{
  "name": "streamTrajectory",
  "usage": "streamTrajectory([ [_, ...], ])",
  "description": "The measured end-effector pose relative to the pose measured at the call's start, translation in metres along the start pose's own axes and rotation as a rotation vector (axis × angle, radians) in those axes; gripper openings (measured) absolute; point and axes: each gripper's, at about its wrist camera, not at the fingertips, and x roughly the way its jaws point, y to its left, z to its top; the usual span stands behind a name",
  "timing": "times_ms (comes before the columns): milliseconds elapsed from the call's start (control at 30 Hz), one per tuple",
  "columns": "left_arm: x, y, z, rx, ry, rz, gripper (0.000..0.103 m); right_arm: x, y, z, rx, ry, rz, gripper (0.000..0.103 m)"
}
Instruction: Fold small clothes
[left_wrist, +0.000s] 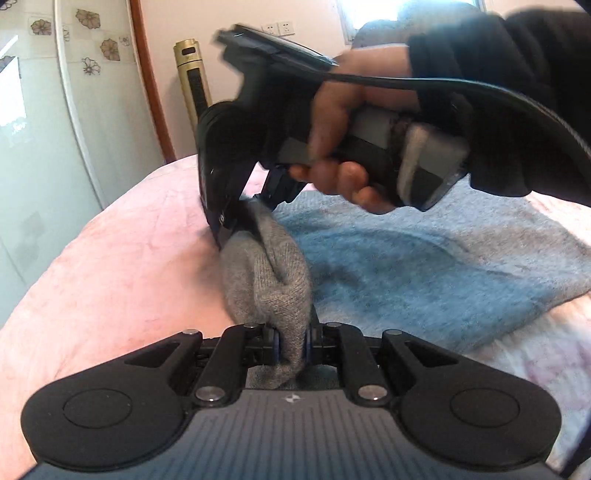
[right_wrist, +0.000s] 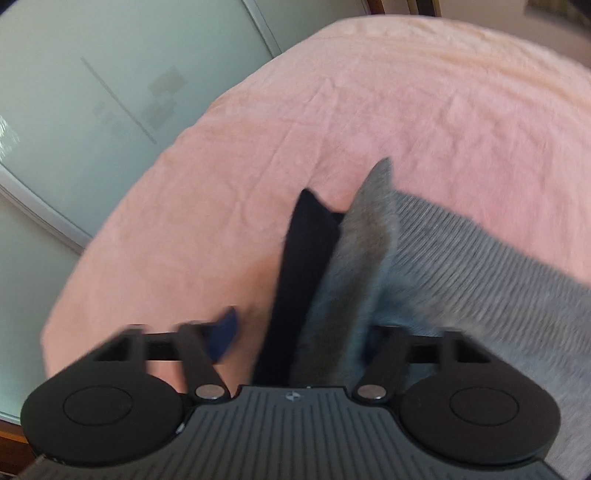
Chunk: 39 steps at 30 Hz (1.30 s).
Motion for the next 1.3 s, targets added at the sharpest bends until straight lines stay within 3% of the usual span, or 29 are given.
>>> streamTrajectory([
  [67,-0.001,-0.006,0.008,0.006,-0.014,-0.036,0.011,-0.017,-0.018,-0.005,0.017,-0.031,0.062,0.015],
  [233,-0.008,-0.063,0.037,0.073,-0.08,-0.211,0.011,-0.094,-0.069,-0.032,0.019,-0.159,0.093,0.015],
  [400,0.003,-0.13,0.048,0.132,-0.051,-0.397,0.011,-0.172,-0.158,-0.088,0.135,-0.231,0.007,0.015],
  [500,0.022,-0.163,0.04,0.19,0.016,-0.423,0.011,-0.187,-0.212,-0.133,0.264,-0.242,-0.058,0.015],
  [600,0.018,-0.167,0.037,0.192,-0.031,-0.453,0.013,-0.178,-0.246,-0.167,0.402,-0.278,-0.004,0.019],
  [667,0.012,-0.155,0.037,0.162,-0.043,-0.541,0.019,-0.179,-0.252,-0.178,0.465,-0.336,0.07,0.031],
  [733,0.005,-0.137,0.039,0.151,-0.049,-0.64,0.041,-0.181,-0.255,-0.179,0.503,-0.395,0.128,0.07],
  [767,0.002,-0.125,0.039,0.142,-0.043,-0.685,0.051,-0.183,-0.254,-0.179,0.505,-0.423,0.138,0.077],
  [800,-0.004,-0.113,0.038,0.129,-0.049,-0.721,0.07,-0.184,-0.252,-0.177,0.495,-0.43,0.137,0.083],
  [833,-0.01,-0.1,0.036,0.11,-0.07,-0.741,0.075,-0.182,-0.251,-0.173,0.483,-0.42,0.134,0.083],
  [900,-0.02,-0.079,0.033,0.095,-0.107,-0.74,0.075,-0.178,-0.248,-0.164,0.464,-0.402,0.11,0.08],
  [967,-0.023,-0.059,0.034,0.077,-0.123,-0.702,0.075,-0.168,-0.248,-0.157,0.435,-0.369,0.075,0.059],
  [1000,-0.024,-0.051,0.037,0.061,-0.13,-0.67,0.075,-0.163,-0.251,-0.157,0.432,-0.353,0.034,0.018],
  [1133,-0.004,-0.008,0.046,-0.038,-0.116,-0.571,0.079,-0.177,-0.256,-0.167,0.424,-0.41,0.03,0.016],
  [1200,0.011,0.012,0.048,-0.09,-0.093,-0.527,0.079,-0.167,-0.266,-0.176,0.468,-0.373,0.026,0.012],
  [1267,0.024,0.029,0.052,-0.163,-0.07,-0.478,0.079,-0.174,-0.272,-0.184,0.536,-0.409,0.074,0.023],
  [1300,0.031,0.039,0.054,-0.223,-0.047,-0.486,0.079,-0.182,-0.271,-0.189,0.577,-0.425,0.085,0.039],
])
